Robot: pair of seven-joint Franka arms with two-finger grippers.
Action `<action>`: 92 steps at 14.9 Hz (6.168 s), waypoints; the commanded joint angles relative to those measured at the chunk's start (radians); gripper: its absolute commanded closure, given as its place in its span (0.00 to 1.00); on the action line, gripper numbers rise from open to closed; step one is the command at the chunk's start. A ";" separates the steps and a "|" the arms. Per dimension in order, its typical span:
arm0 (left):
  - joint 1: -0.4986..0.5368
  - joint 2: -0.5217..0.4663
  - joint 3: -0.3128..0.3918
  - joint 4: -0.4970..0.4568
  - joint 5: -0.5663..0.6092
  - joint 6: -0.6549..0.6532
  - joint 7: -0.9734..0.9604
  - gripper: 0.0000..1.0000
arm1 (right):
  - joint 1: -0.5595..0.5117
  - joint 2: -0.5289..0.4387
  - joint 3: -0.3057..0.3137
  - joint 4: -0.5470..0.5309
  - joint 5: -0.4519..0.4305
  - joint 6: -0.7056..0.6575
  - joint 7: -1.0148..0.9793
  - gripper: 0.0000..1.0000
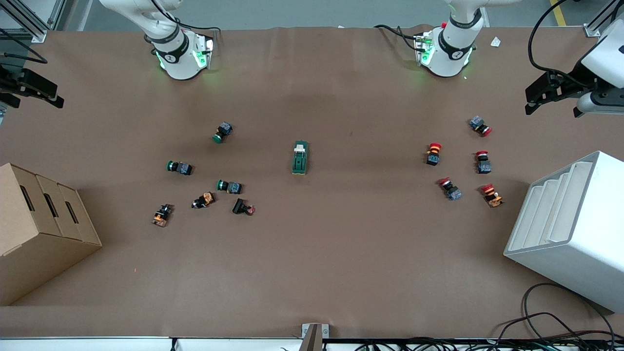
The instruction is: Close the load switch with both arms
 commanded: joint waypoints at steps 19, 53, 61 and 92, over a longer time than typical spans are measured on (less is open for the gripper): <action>-0.589 0.445 -0.257 -0.030 0.163 0.375 -1.062 0.00 | -0.018 0.002 -0.001 -0.003 0.013 0.003 0.005 0.00; -0.975 0.873 -0.252 -0.323 1.751 0.526 -2.572 0.03 | 0.778 0.364 0.009 -0.553 0.208 1.058 1.215 0.00; -0.985 0.910 -0.248 -0.319 1.794 0.454 -2.608 0.02 | 0.876 0.484 0.009 -0.480 0.209 1.210 1.335 0.00; -0.988 0.918 -0.242 -0.307 1.815 0.435 -2.623 0.01 | 0.866 0.639 0.009 -0.293 0.208 1.157 1.479 0.00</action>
